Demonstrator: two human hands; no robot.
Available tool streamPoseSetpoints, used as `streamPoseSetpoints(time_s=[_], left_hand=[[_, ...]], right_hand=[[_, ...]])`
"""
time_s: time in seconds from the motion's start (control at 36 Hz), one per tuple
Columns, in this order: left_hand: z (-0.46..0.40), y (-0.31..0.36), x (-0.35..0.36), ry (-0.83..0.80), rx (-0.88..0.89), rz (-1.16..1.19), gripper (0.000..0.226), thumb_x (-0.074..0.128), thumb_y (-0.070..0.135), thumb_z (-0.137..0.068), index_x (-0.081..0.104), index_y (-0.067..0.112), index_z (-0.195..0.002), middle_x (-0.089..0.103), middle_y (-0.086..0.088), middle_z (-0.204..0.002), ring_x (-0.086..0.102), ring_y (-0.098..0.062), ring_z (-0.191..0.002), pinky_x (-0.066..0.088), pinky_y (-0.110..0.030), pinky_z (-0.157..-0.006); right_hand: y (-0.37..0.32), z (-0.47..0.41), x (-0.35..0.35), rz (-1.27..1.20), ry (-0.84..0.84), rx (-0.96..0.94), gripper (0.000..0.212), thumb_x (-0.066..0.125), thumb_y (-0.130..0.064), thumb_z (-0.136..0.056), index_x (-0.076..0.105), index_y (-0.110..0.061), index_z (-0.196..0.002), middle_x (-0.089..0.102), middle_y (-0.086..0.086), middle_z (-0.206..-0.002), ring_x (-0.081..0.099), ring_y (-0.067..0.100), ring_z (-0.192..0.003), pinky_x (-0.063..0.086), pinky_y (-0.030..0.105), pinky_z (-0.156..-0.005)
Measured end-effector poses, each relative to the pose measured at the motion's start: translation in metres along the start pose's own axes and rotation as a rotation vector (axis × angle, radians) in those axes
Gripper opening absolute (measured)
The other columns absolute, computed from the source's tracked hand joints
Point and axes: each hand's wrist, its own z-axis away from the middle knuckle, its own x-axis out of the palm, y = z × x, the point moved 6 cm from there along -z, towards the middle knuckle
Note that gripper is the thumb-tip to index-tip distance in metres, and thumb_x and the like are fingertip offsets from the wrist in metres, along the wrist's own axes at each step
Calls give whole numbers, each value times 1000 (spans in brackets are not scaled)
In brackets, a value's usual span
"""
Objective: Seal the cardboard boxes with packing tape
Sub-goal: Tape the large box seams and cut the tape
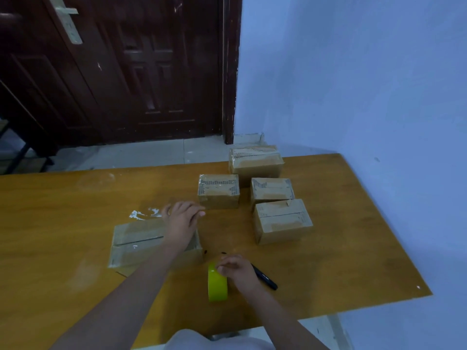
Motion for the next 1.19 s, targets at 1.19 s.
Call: streamPoseSetpoints(time_s=[1.19], left_hand=[[51,19,8,-74,-97,190,23,43,20,-69,63,11,-75,60,2,-79,48,-23,-82,32,-30,-68]], right_hand=[[-3,9,2,-58,66,33,20,62,-4,-88,67,-18,-74,56,-9,-93,55,7,-92,43,13,-75]])
